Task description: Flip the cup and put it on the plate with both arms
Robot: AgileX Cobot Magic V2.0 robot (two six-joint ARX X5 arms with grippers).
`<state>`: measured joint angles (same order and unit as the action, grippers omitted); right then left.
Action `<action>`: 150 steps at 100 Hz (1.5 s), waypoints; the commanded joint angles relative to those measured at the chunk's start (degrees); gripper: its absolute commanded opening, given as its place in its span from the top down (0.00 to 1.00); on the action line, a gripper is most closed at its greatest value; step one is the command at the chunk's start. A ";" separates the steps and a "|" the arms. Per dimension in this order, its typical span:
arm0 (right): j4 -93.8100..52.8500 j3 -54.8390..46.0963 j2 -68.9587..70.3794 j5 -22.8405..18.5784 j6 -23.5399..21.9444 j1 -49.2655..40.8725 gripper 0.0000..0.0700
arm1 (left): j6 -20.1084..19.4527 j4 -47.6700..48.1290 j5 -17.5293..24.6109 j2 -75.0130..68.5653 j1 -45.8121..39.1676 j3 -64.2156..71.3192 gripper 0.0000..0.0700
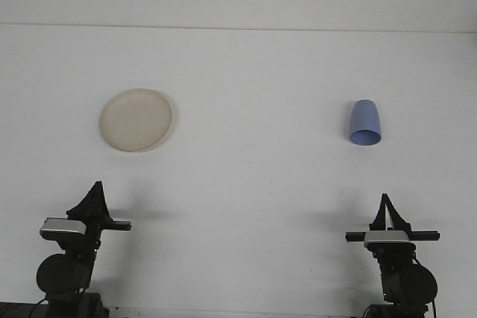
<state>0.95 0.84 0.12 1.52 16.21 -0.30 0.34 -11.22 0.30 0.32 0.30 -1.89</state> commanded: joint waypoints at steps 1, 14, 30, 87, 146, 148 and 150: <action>0.76 -0.11 -0.04 -0.09 -0.79 -0.02 1.00 | -0.76 -0.81 -0.11 -0.09 0.09 1.09 0.98; 0.76 -0.11 -0.04 -0.09 -0.79 -0.02 1.00 | -0.76 -0.83 -0.11 -0.09 0.09 1.09 0.98; 0.74 -0.11 -0.04 -0.09 -0.79 -0.02 1.00 | -0.76 -0.83 -0.11 -0.09 0.09 1.09 0.98; 0.74 -0.11 -0.04 -0.17 -2.29 -0.02 1.00 | -0.76 -0.83 -0.11 -0.09 0.09 1.09 0.98; -0.48 -0.11 -0.04 -0.04 -23.54 -0.02 1.00 | -0.76 -0.81 -0.11 -0.09 0.09 1.09 0.98; -0.50 -0.07 -0.04 -0.02 -24.00 -0.02 1.00 | -0.76 -0.83 -0.11 -0.09 0.09 1.09 0.98; -0.61 0.00 -0.04 -0.04 -24.37 -0.02 1.00 | -0.76 -0.83 -0.11 -0.09 0.09 1.09 0.98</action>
<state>0.01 0.84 0.12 1.50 -3.20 -0.30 0.32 -11.22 0.30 0.32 0.30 -1.89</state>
